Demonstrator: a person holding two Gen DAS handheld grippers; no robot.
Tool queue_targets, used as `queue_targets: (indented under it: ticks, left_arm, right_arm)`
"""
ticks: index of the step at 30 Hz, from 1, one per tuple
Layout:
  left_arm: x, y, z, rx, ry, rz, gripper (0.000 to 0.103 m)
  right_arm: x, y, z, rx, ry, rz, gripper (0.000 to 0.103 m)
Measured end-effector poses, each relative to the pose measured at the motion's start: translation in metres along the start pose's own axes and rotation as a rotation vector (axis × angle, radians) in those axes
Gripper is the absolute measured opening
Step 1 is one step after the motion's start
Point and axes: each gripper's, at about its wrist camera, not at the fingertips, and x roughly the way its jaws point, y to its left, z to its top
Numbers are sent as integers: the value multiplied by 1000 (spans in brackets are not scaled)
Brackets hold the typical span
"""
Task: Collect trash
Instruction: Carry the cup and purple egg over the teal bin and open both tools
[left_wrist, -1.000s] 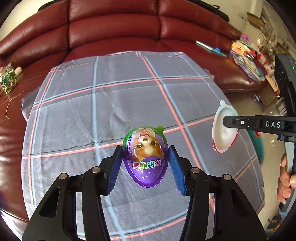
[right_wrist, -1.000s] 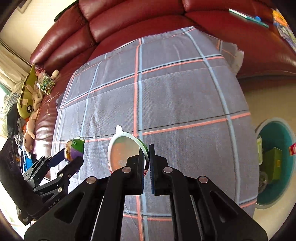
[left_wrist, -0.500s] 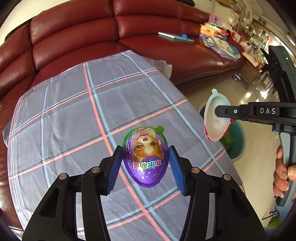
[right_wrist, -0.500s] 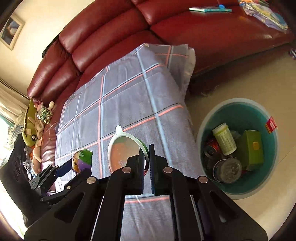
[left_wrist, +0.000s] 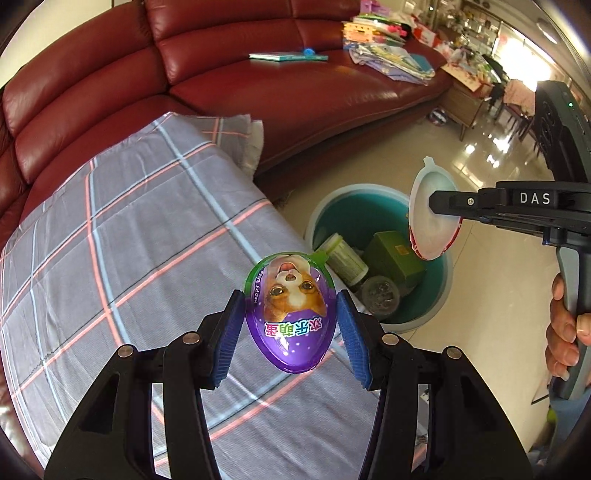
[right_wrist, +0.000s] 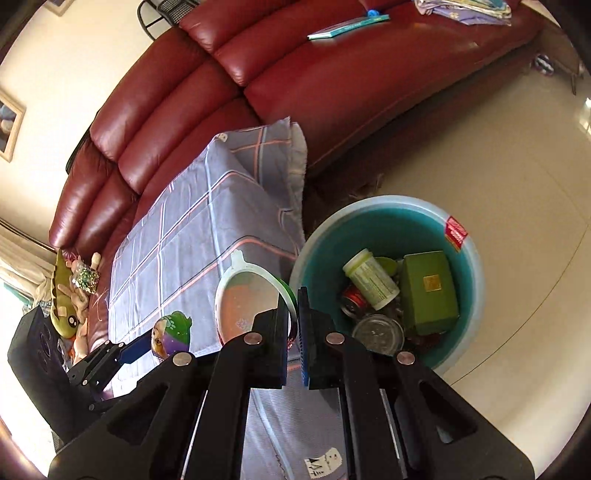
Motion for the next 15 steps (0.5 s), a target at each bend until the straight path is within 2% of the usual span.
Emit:
queue_targets:
  ticks: [8, 15]
  left_arm:
    - [26, -40, 18, 56, 41, -41, 52]
    - [55, -64, 32, 82, 86, -75, 52]
  right_arm:
    - [-11, -48, 5, 65, -11, -29, 5]
    - [-7, -72, 11, 100, 8, -58, 5]
